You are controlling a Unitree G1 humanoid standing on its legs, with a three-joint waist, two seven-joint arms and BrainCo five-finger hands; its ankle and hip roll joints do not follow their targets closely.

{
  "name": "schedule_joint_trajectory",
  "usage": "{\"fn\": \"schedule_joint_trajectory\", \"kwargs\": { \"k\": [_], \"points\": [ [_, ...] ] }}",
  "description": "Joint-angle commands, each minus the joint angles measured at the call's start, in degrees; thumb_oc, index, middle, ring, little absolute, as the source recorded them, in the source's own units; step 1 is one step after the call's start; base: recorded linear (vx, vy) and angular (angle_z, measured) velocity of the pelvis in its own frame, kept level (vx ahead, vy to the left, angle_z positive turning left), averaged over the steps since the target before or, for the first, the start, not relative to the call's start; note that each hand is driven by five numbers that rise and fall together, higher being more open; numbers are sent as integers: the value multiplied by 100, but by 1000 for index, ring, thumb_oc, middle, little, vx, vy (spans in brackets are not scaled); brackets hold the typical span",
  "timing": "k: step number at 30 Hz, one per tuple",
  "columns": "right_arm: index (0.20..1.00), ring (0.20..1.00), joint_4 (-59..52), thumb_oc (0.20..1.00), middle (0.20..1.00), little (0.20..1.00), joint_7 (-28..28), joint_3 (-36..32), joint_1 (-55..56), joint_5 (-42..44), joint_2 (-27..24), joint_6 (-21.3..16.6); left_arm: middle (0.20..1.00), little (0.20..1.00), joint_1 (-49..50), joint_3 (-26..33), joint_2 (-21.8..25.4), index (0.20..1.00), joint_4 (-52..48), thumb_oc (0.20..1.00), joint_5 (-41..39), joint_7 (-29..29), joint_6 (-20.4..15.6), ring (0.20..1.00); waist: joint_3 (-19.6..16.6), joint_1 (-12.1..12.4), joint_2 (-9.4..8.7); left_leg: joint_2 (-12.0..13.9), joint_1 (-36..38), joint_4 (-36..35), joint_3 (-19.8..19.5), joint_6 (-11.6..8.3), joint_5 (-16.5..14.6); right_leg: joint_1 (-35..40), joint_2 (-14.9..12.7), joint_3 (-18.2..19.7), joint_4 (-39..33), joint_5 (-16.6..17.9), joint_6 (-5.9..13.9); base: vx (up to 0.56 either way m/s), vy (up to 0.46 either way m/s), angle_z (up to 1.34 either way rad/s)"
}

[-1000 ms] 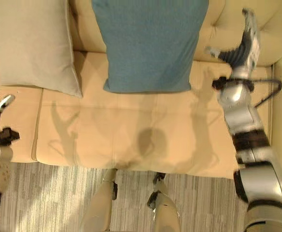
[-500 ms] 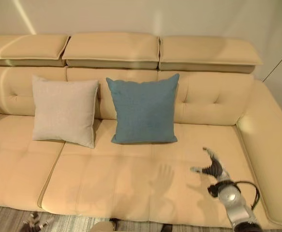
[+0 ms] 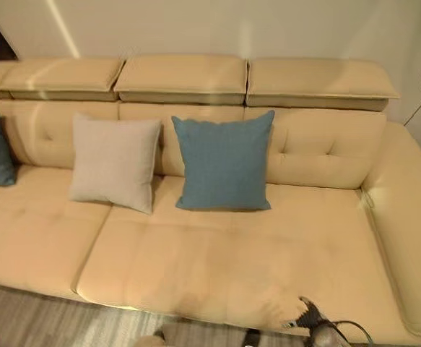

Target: Pick up all the scattered cushions and arrange them neatly on the sofa.

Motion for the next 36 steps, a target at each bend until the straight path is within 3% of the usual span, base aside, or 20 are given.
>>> {"fn": "schedule_joint_trajectory", "kwargs": {
  "k": [1,3,5,8,9,12,13,19,25,36],
  "points": [
    [1000,1000,-75,1000,1000,1000,6,-36,-173,-141,192,52,1000,1000,64,-8,272,1000,-94,1000,-41,86,-23,1000,59,248,-345,-320,-9,286,-177,369,-604,-415,-528,281,191,243,701,-132,116,22],
    [1000,1000,62,1000,1000,1000,20,-36,-212,-331,207,159,1000,1000,27,-50,217,1000,-22,1000,28,115,4,1000,105,353,-346,-673,51,413,-72,518,-882,-570,-975,126,212,542,836,-240,170,-12],
    [1000,1000,163,1000,1000,1000,15,14,-303,-454,246,201,1000,1000,-19,-89,225,1000,20,1000,69,103,27,1000,144,443,-292,-716,5,585,30,601,-966,-681,-1124,39,308,470,802,-249,64,-40],
    [1000,1000,217,1000,1000,1000,45,94,-400,-461,286,256,1000,1000,-37,-84,322,1000,54,1000,119,85,104,1000,172,558,-275,-743,-90,753,198,757,-909,-600,-954,-52,939,17,586,-185,-7,-36],
    [1000,1000,292,1000,1000,1000,1,133,-361,-412,374,245,1000,1000,29,-92,412,1000,79,1000,164,99,104,1000,101,617,-293,-727,-134,735,297,828,-797,-458,-714,7,1443,-330,506,-88,-13,-29],
    [1000,1000,367,1000,1000,1000,-70,140,-418,-306,480,325,1000,1000,65,-115,373,1000,20,1000,48,151,56,1000,31,700,-411,-745,-191,559,355,743,-653,-174,-514,-93,1214,-455,523,-41,-160,-26],
    [1000,1000,393,1000,1000,1000,-98,192,-460,-208,519,335,1000,1000,22,-136,299,1000,54,1000,-10,154,57,1000,-71,670,-456,-682,-150,373,465,703,-588,17,-385,-45,776,-335,577,3,-245,-23],
    [1000,1000,329,1000,1000,1000,-168,173,-314,6,562,275,1000,1000,-163,-200,242,1000,116,1000,62,193,90,1000,-243,467,-462,-476,-87,-30,626,535,-246,391,-105,-50,-78,-179,629,18,-187,-17],
    [1000,1000,562,1000,1000,1000,-230,-4,-84,120,636,284,1000,1000,-394,-524,167,1000,206,1000,455,160,168,1000,-310,228,-405,-367,105,-280,821,462,-116,422,-47,48,-78,-277,639,-13,-90,-3],
    [1000,1000,639,1000,1000,1000,-216,-80,26,107,680,319,1000,1000,-489,-509,185,1000,304,1000,555,211,209,1000,-346,139,-359,-350,318,-471,1053,461,-93,385,-140,109,-78,-182,727,-10,-16,-10]
  ]
}}
